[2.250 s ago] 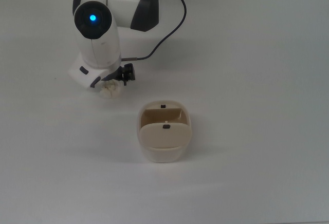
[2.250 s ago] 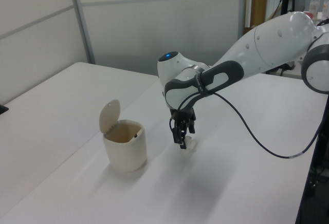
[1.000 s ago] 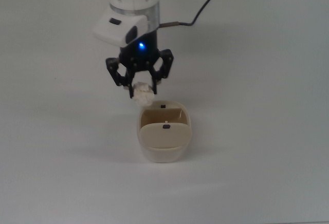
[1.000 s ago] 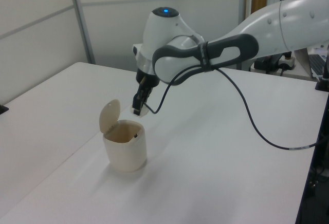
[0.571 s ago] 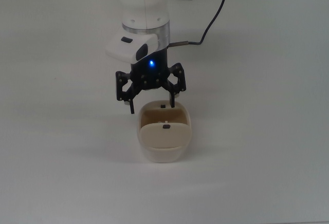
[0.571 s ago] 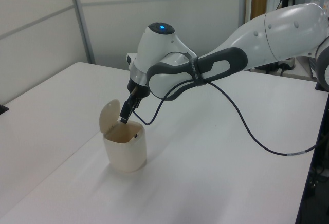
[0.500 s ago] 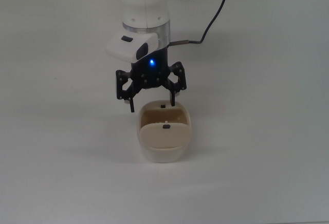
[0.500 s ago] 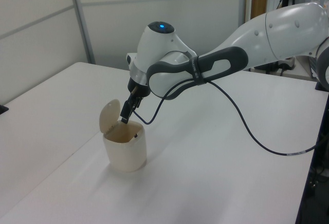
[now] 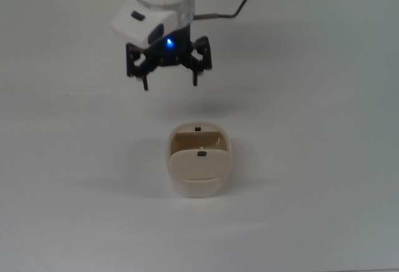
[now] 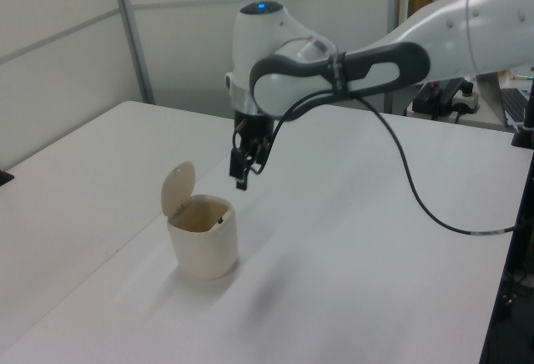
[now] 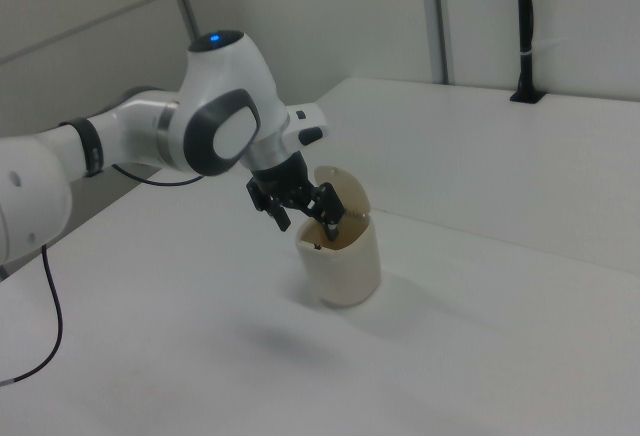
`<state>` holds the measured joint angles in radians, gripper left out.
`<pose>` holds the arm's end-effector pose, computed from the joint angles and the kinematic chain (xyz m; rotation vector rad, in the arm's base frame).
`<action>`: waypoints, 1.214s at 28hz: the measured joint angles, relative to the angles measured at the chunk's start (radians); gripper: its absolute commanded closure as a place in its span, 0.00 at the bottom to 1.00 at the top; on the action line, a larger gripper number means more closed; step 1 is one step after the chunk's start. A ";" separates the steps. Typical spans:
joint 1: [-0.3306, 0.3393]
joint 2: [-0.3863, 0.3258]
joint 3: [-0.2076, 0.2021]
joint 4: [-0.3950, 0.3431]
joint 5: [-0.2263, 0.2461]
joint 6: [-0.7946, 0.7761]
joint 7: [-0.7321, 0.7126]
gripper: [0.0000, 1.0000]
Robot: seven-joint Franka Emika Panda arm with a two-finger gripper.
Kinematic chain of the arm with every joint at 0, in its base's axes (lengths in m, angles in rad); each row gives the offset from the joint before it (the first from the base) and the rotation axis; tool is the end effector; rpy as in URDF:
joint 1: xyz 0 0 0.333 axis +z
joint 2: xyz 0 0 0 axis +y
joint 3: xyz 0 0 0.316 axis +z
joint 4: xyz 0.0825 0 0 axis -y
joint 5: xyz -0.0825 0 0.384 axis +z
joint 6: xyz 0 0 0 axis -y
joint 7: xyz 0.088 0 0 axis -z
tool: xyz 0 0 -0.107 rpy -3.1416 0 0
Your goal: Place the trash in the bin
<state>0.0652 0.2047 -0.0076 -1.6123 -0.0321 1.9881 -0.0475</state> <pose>0.6415 0.0354 0.5216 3.0940 0.1795 0.2660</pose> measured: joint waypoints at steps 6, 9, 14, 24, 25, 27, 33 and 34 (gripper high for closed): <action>-0.012 -0.078 -0.009 0.039 -0.038 -0.219 0.061 0.00; -0.025 -0.115 -0.011 0.049 -0.038 -0.281 0.082 0.00; -0.063 -0.179 -0.016 0.053 -0.003 -0.365 0.119 0.00; -0.077 -0.195 -0.023 0.051 0.017 -0.413 0.094 0.00; -0.076 -0.193 -0.022 0.051 0.017 -0.413 0.083 0.00; -0.076 -0.192 -0.022 0.051 0.017 -0.413 0.057 0.00; -0.076 -0.191 -0.022 0.051 0.017 -0.413 0.030 0.00; -0.076 -0.191 -0.022 0.051 0.017 -0.413 0.030 0.00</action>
<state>-0.0112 0.0133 -0.0296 -1.5618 -0.0151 1.5749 -0.0175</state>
